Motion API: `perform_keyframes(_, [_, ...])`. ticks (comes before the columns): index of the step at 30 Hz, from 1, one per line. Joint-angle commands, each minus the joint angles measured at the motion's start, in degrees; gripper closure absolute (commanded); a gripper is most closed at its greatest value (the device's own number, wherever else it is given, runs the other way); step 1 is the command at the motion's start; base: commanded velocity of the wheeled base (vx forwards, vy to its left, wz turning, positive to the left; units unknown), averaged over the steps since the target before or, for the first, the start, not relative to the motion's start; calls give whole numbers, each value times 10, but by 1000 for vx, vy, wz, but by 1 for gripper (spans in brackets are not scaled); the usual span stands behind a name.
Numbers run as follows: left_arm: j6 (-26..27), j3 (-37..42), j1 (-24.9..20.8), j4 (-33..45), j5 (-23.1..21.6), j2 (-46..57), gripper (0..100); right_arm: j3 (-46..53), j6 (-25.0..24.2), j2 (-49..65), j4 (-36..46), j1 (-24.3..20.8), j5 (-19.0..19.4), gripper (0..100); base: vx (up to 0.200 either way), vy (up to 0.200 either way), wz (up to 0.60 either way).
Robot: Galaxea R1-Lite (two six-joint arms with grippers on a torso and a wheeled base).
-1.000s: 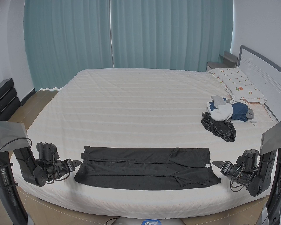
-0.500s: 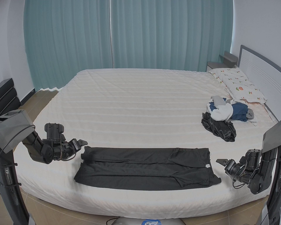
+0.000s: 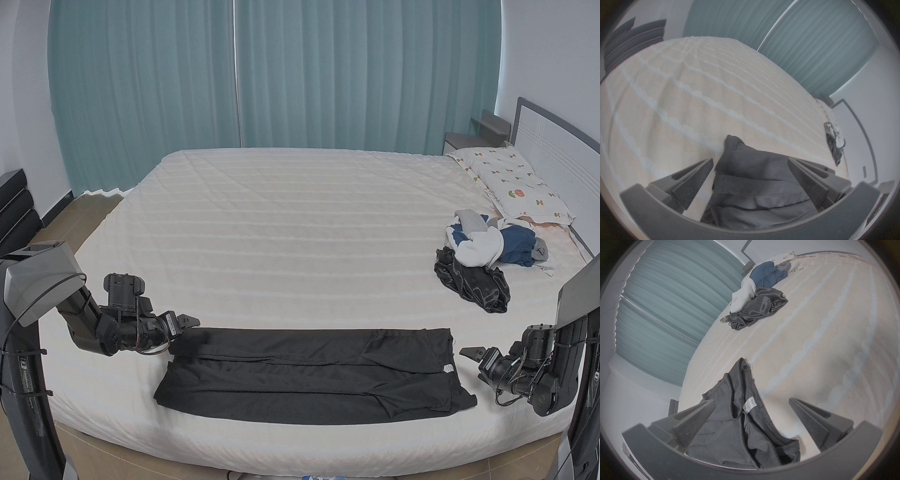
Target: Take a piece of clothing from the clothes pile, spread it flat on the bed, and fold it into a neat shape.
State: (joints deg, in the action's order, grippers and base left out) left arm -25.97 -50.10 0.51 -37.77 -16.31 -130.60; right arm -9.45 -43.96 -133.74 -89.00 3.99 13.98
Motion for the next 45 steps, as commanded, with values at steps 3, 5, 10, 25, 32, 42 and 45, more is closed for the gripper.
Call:
perform_keyframes(3, [81,2,14,51,-4,0,0,2,-1,-20,-6,1,14,0,0,0,0])
perform_keyframes(5, [90,3,14,58,-6,-1,0,2,-1,-28,-6,1,14,0,0,0,0])
perform_keyframes(10, [101,23,12,51,-38,-4,0,3,-1,-35,-6,1,17,0,0,0,0])
perform_keyframes(25, [137,19,6,48,-39,-16,0,11,0,-35,-6,-1,21,0,0,0,0])
perform_keyframes(32, [143,22,-6,49,-39,-19,0,11,0,-35,-7,-1,21,0,0,0,0])
perform_keyframes(42, [144,22,-16,48,-38,-21,0,11,0,-35,-7,-1,21,0,0,0,0])
perform_keyframes(45, [144,21,-19,48,-37,-25,100,11,0,-35,-7,-1,21,0,0,0,0])
